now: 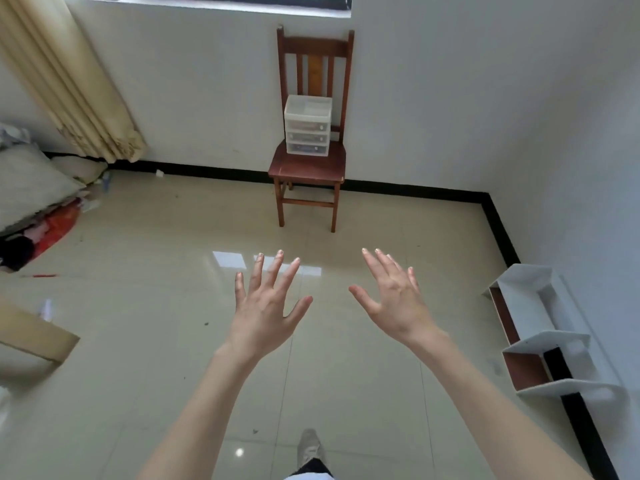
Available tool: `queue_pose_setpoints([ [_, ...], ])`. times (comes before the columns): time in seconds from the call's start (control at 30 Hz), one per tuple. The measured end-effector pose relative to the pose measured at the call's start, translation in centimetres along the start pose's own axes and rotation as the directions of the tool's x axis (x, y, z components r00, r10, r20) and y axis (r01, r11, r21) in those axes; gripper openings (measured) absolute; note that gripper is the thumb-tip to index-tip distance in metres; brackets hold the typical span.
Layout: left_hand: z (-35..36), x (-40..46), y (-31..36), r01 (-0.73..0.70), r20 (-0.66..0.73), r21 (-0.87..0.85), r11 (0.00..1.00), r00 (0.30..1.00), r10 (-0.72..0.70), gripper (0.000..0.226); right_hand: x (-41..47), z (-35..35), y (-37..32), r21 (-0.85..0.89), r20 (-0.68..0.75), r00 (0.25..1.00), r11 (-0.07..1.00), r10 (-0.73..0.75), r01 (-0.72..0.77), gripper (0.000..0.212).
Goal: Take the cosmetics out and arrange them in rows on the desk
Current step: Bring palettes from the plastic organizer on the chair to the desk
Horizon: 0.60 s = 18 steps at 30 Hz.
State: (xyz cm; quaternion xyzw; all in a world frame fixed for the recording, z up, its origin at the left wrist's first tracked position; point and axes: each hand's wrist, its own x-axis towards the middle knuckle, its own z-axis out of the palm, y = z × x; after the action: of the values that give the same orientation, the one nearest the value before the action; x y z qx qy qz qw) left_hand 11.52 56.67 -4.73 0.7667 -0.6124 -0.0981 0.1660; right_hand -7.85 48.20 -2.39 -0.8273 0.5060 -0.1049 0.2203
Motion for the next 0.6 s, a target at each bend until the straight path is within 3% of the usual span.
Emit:
queue_pose_setpoints([
  [0.13, -1.2, 7.7, -1.7, -0.016, 0.025, 0.019, 1.000, 1.000, 0.016, 0.064, 7.6, -0.8, -0.3, -0.010, -0.026, 1.000, 1.000, -0.001, 0.001, 0.066],
  [0.6, 0.3, 33.1, -5.5, 0.030, 0.075, 0.081, 0.996, 0.996, -0.036, 0.069, 34.4, -2.8, 2.6, 0.009, 0.023, 0.998, 0.999, -0.051, 0.051, 0.066],
])
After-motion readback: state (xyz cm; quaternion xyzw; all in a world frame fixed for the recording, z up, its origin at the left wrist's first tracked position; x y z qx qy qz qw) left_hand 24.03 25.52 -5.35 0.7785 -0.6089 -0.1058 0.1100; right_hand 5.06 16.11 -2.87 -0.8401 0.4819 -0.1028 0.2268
